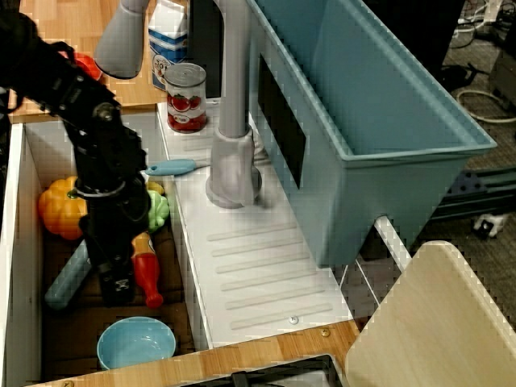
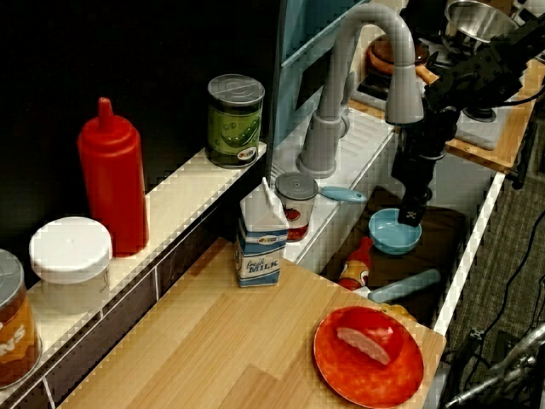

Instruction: Lift bowl

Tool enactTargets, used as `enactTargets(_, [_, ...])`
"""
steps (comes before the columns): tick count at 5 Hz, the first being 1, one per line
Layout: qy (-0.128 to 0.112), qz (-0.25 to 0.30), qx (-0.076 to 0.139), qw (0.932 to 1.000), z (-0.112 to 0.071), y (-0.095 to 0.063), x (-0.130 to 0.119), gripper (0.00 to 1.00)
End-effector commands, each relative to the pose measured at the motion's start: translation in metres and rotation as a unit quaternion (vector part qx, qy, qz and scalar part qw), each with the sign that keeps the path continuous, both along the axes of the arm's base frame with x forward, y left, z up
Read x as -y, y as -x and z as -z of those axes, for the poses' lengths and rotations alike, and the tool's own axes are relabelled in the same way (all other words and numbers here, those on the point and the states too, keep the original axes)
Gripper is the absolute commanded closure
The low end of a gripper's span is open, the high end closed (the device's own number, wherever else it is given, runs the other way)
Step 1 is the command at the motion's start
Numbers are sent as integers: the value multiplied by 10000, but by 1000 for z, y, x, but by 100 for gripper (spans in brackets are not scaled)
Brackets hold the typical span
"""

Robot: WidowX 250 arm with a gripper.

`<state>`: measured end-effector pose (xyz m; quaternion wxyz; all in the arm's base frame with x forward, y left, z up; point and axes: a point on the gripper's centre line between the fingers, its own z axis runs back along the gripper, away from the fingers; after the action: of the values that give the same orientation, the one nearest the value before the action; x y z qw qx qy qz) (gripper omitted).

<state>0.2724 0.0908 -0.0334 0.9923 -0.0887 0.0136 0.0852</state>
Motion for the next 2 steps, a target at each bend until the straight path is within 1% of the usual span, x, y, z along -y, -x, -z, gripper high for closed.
enactTargets(1, [-105, -80, 249, 9996, -3, -19, -11, 0])
enactTargets(2, [-112, -38, 217, 9997, 2, -21, -12, 0])
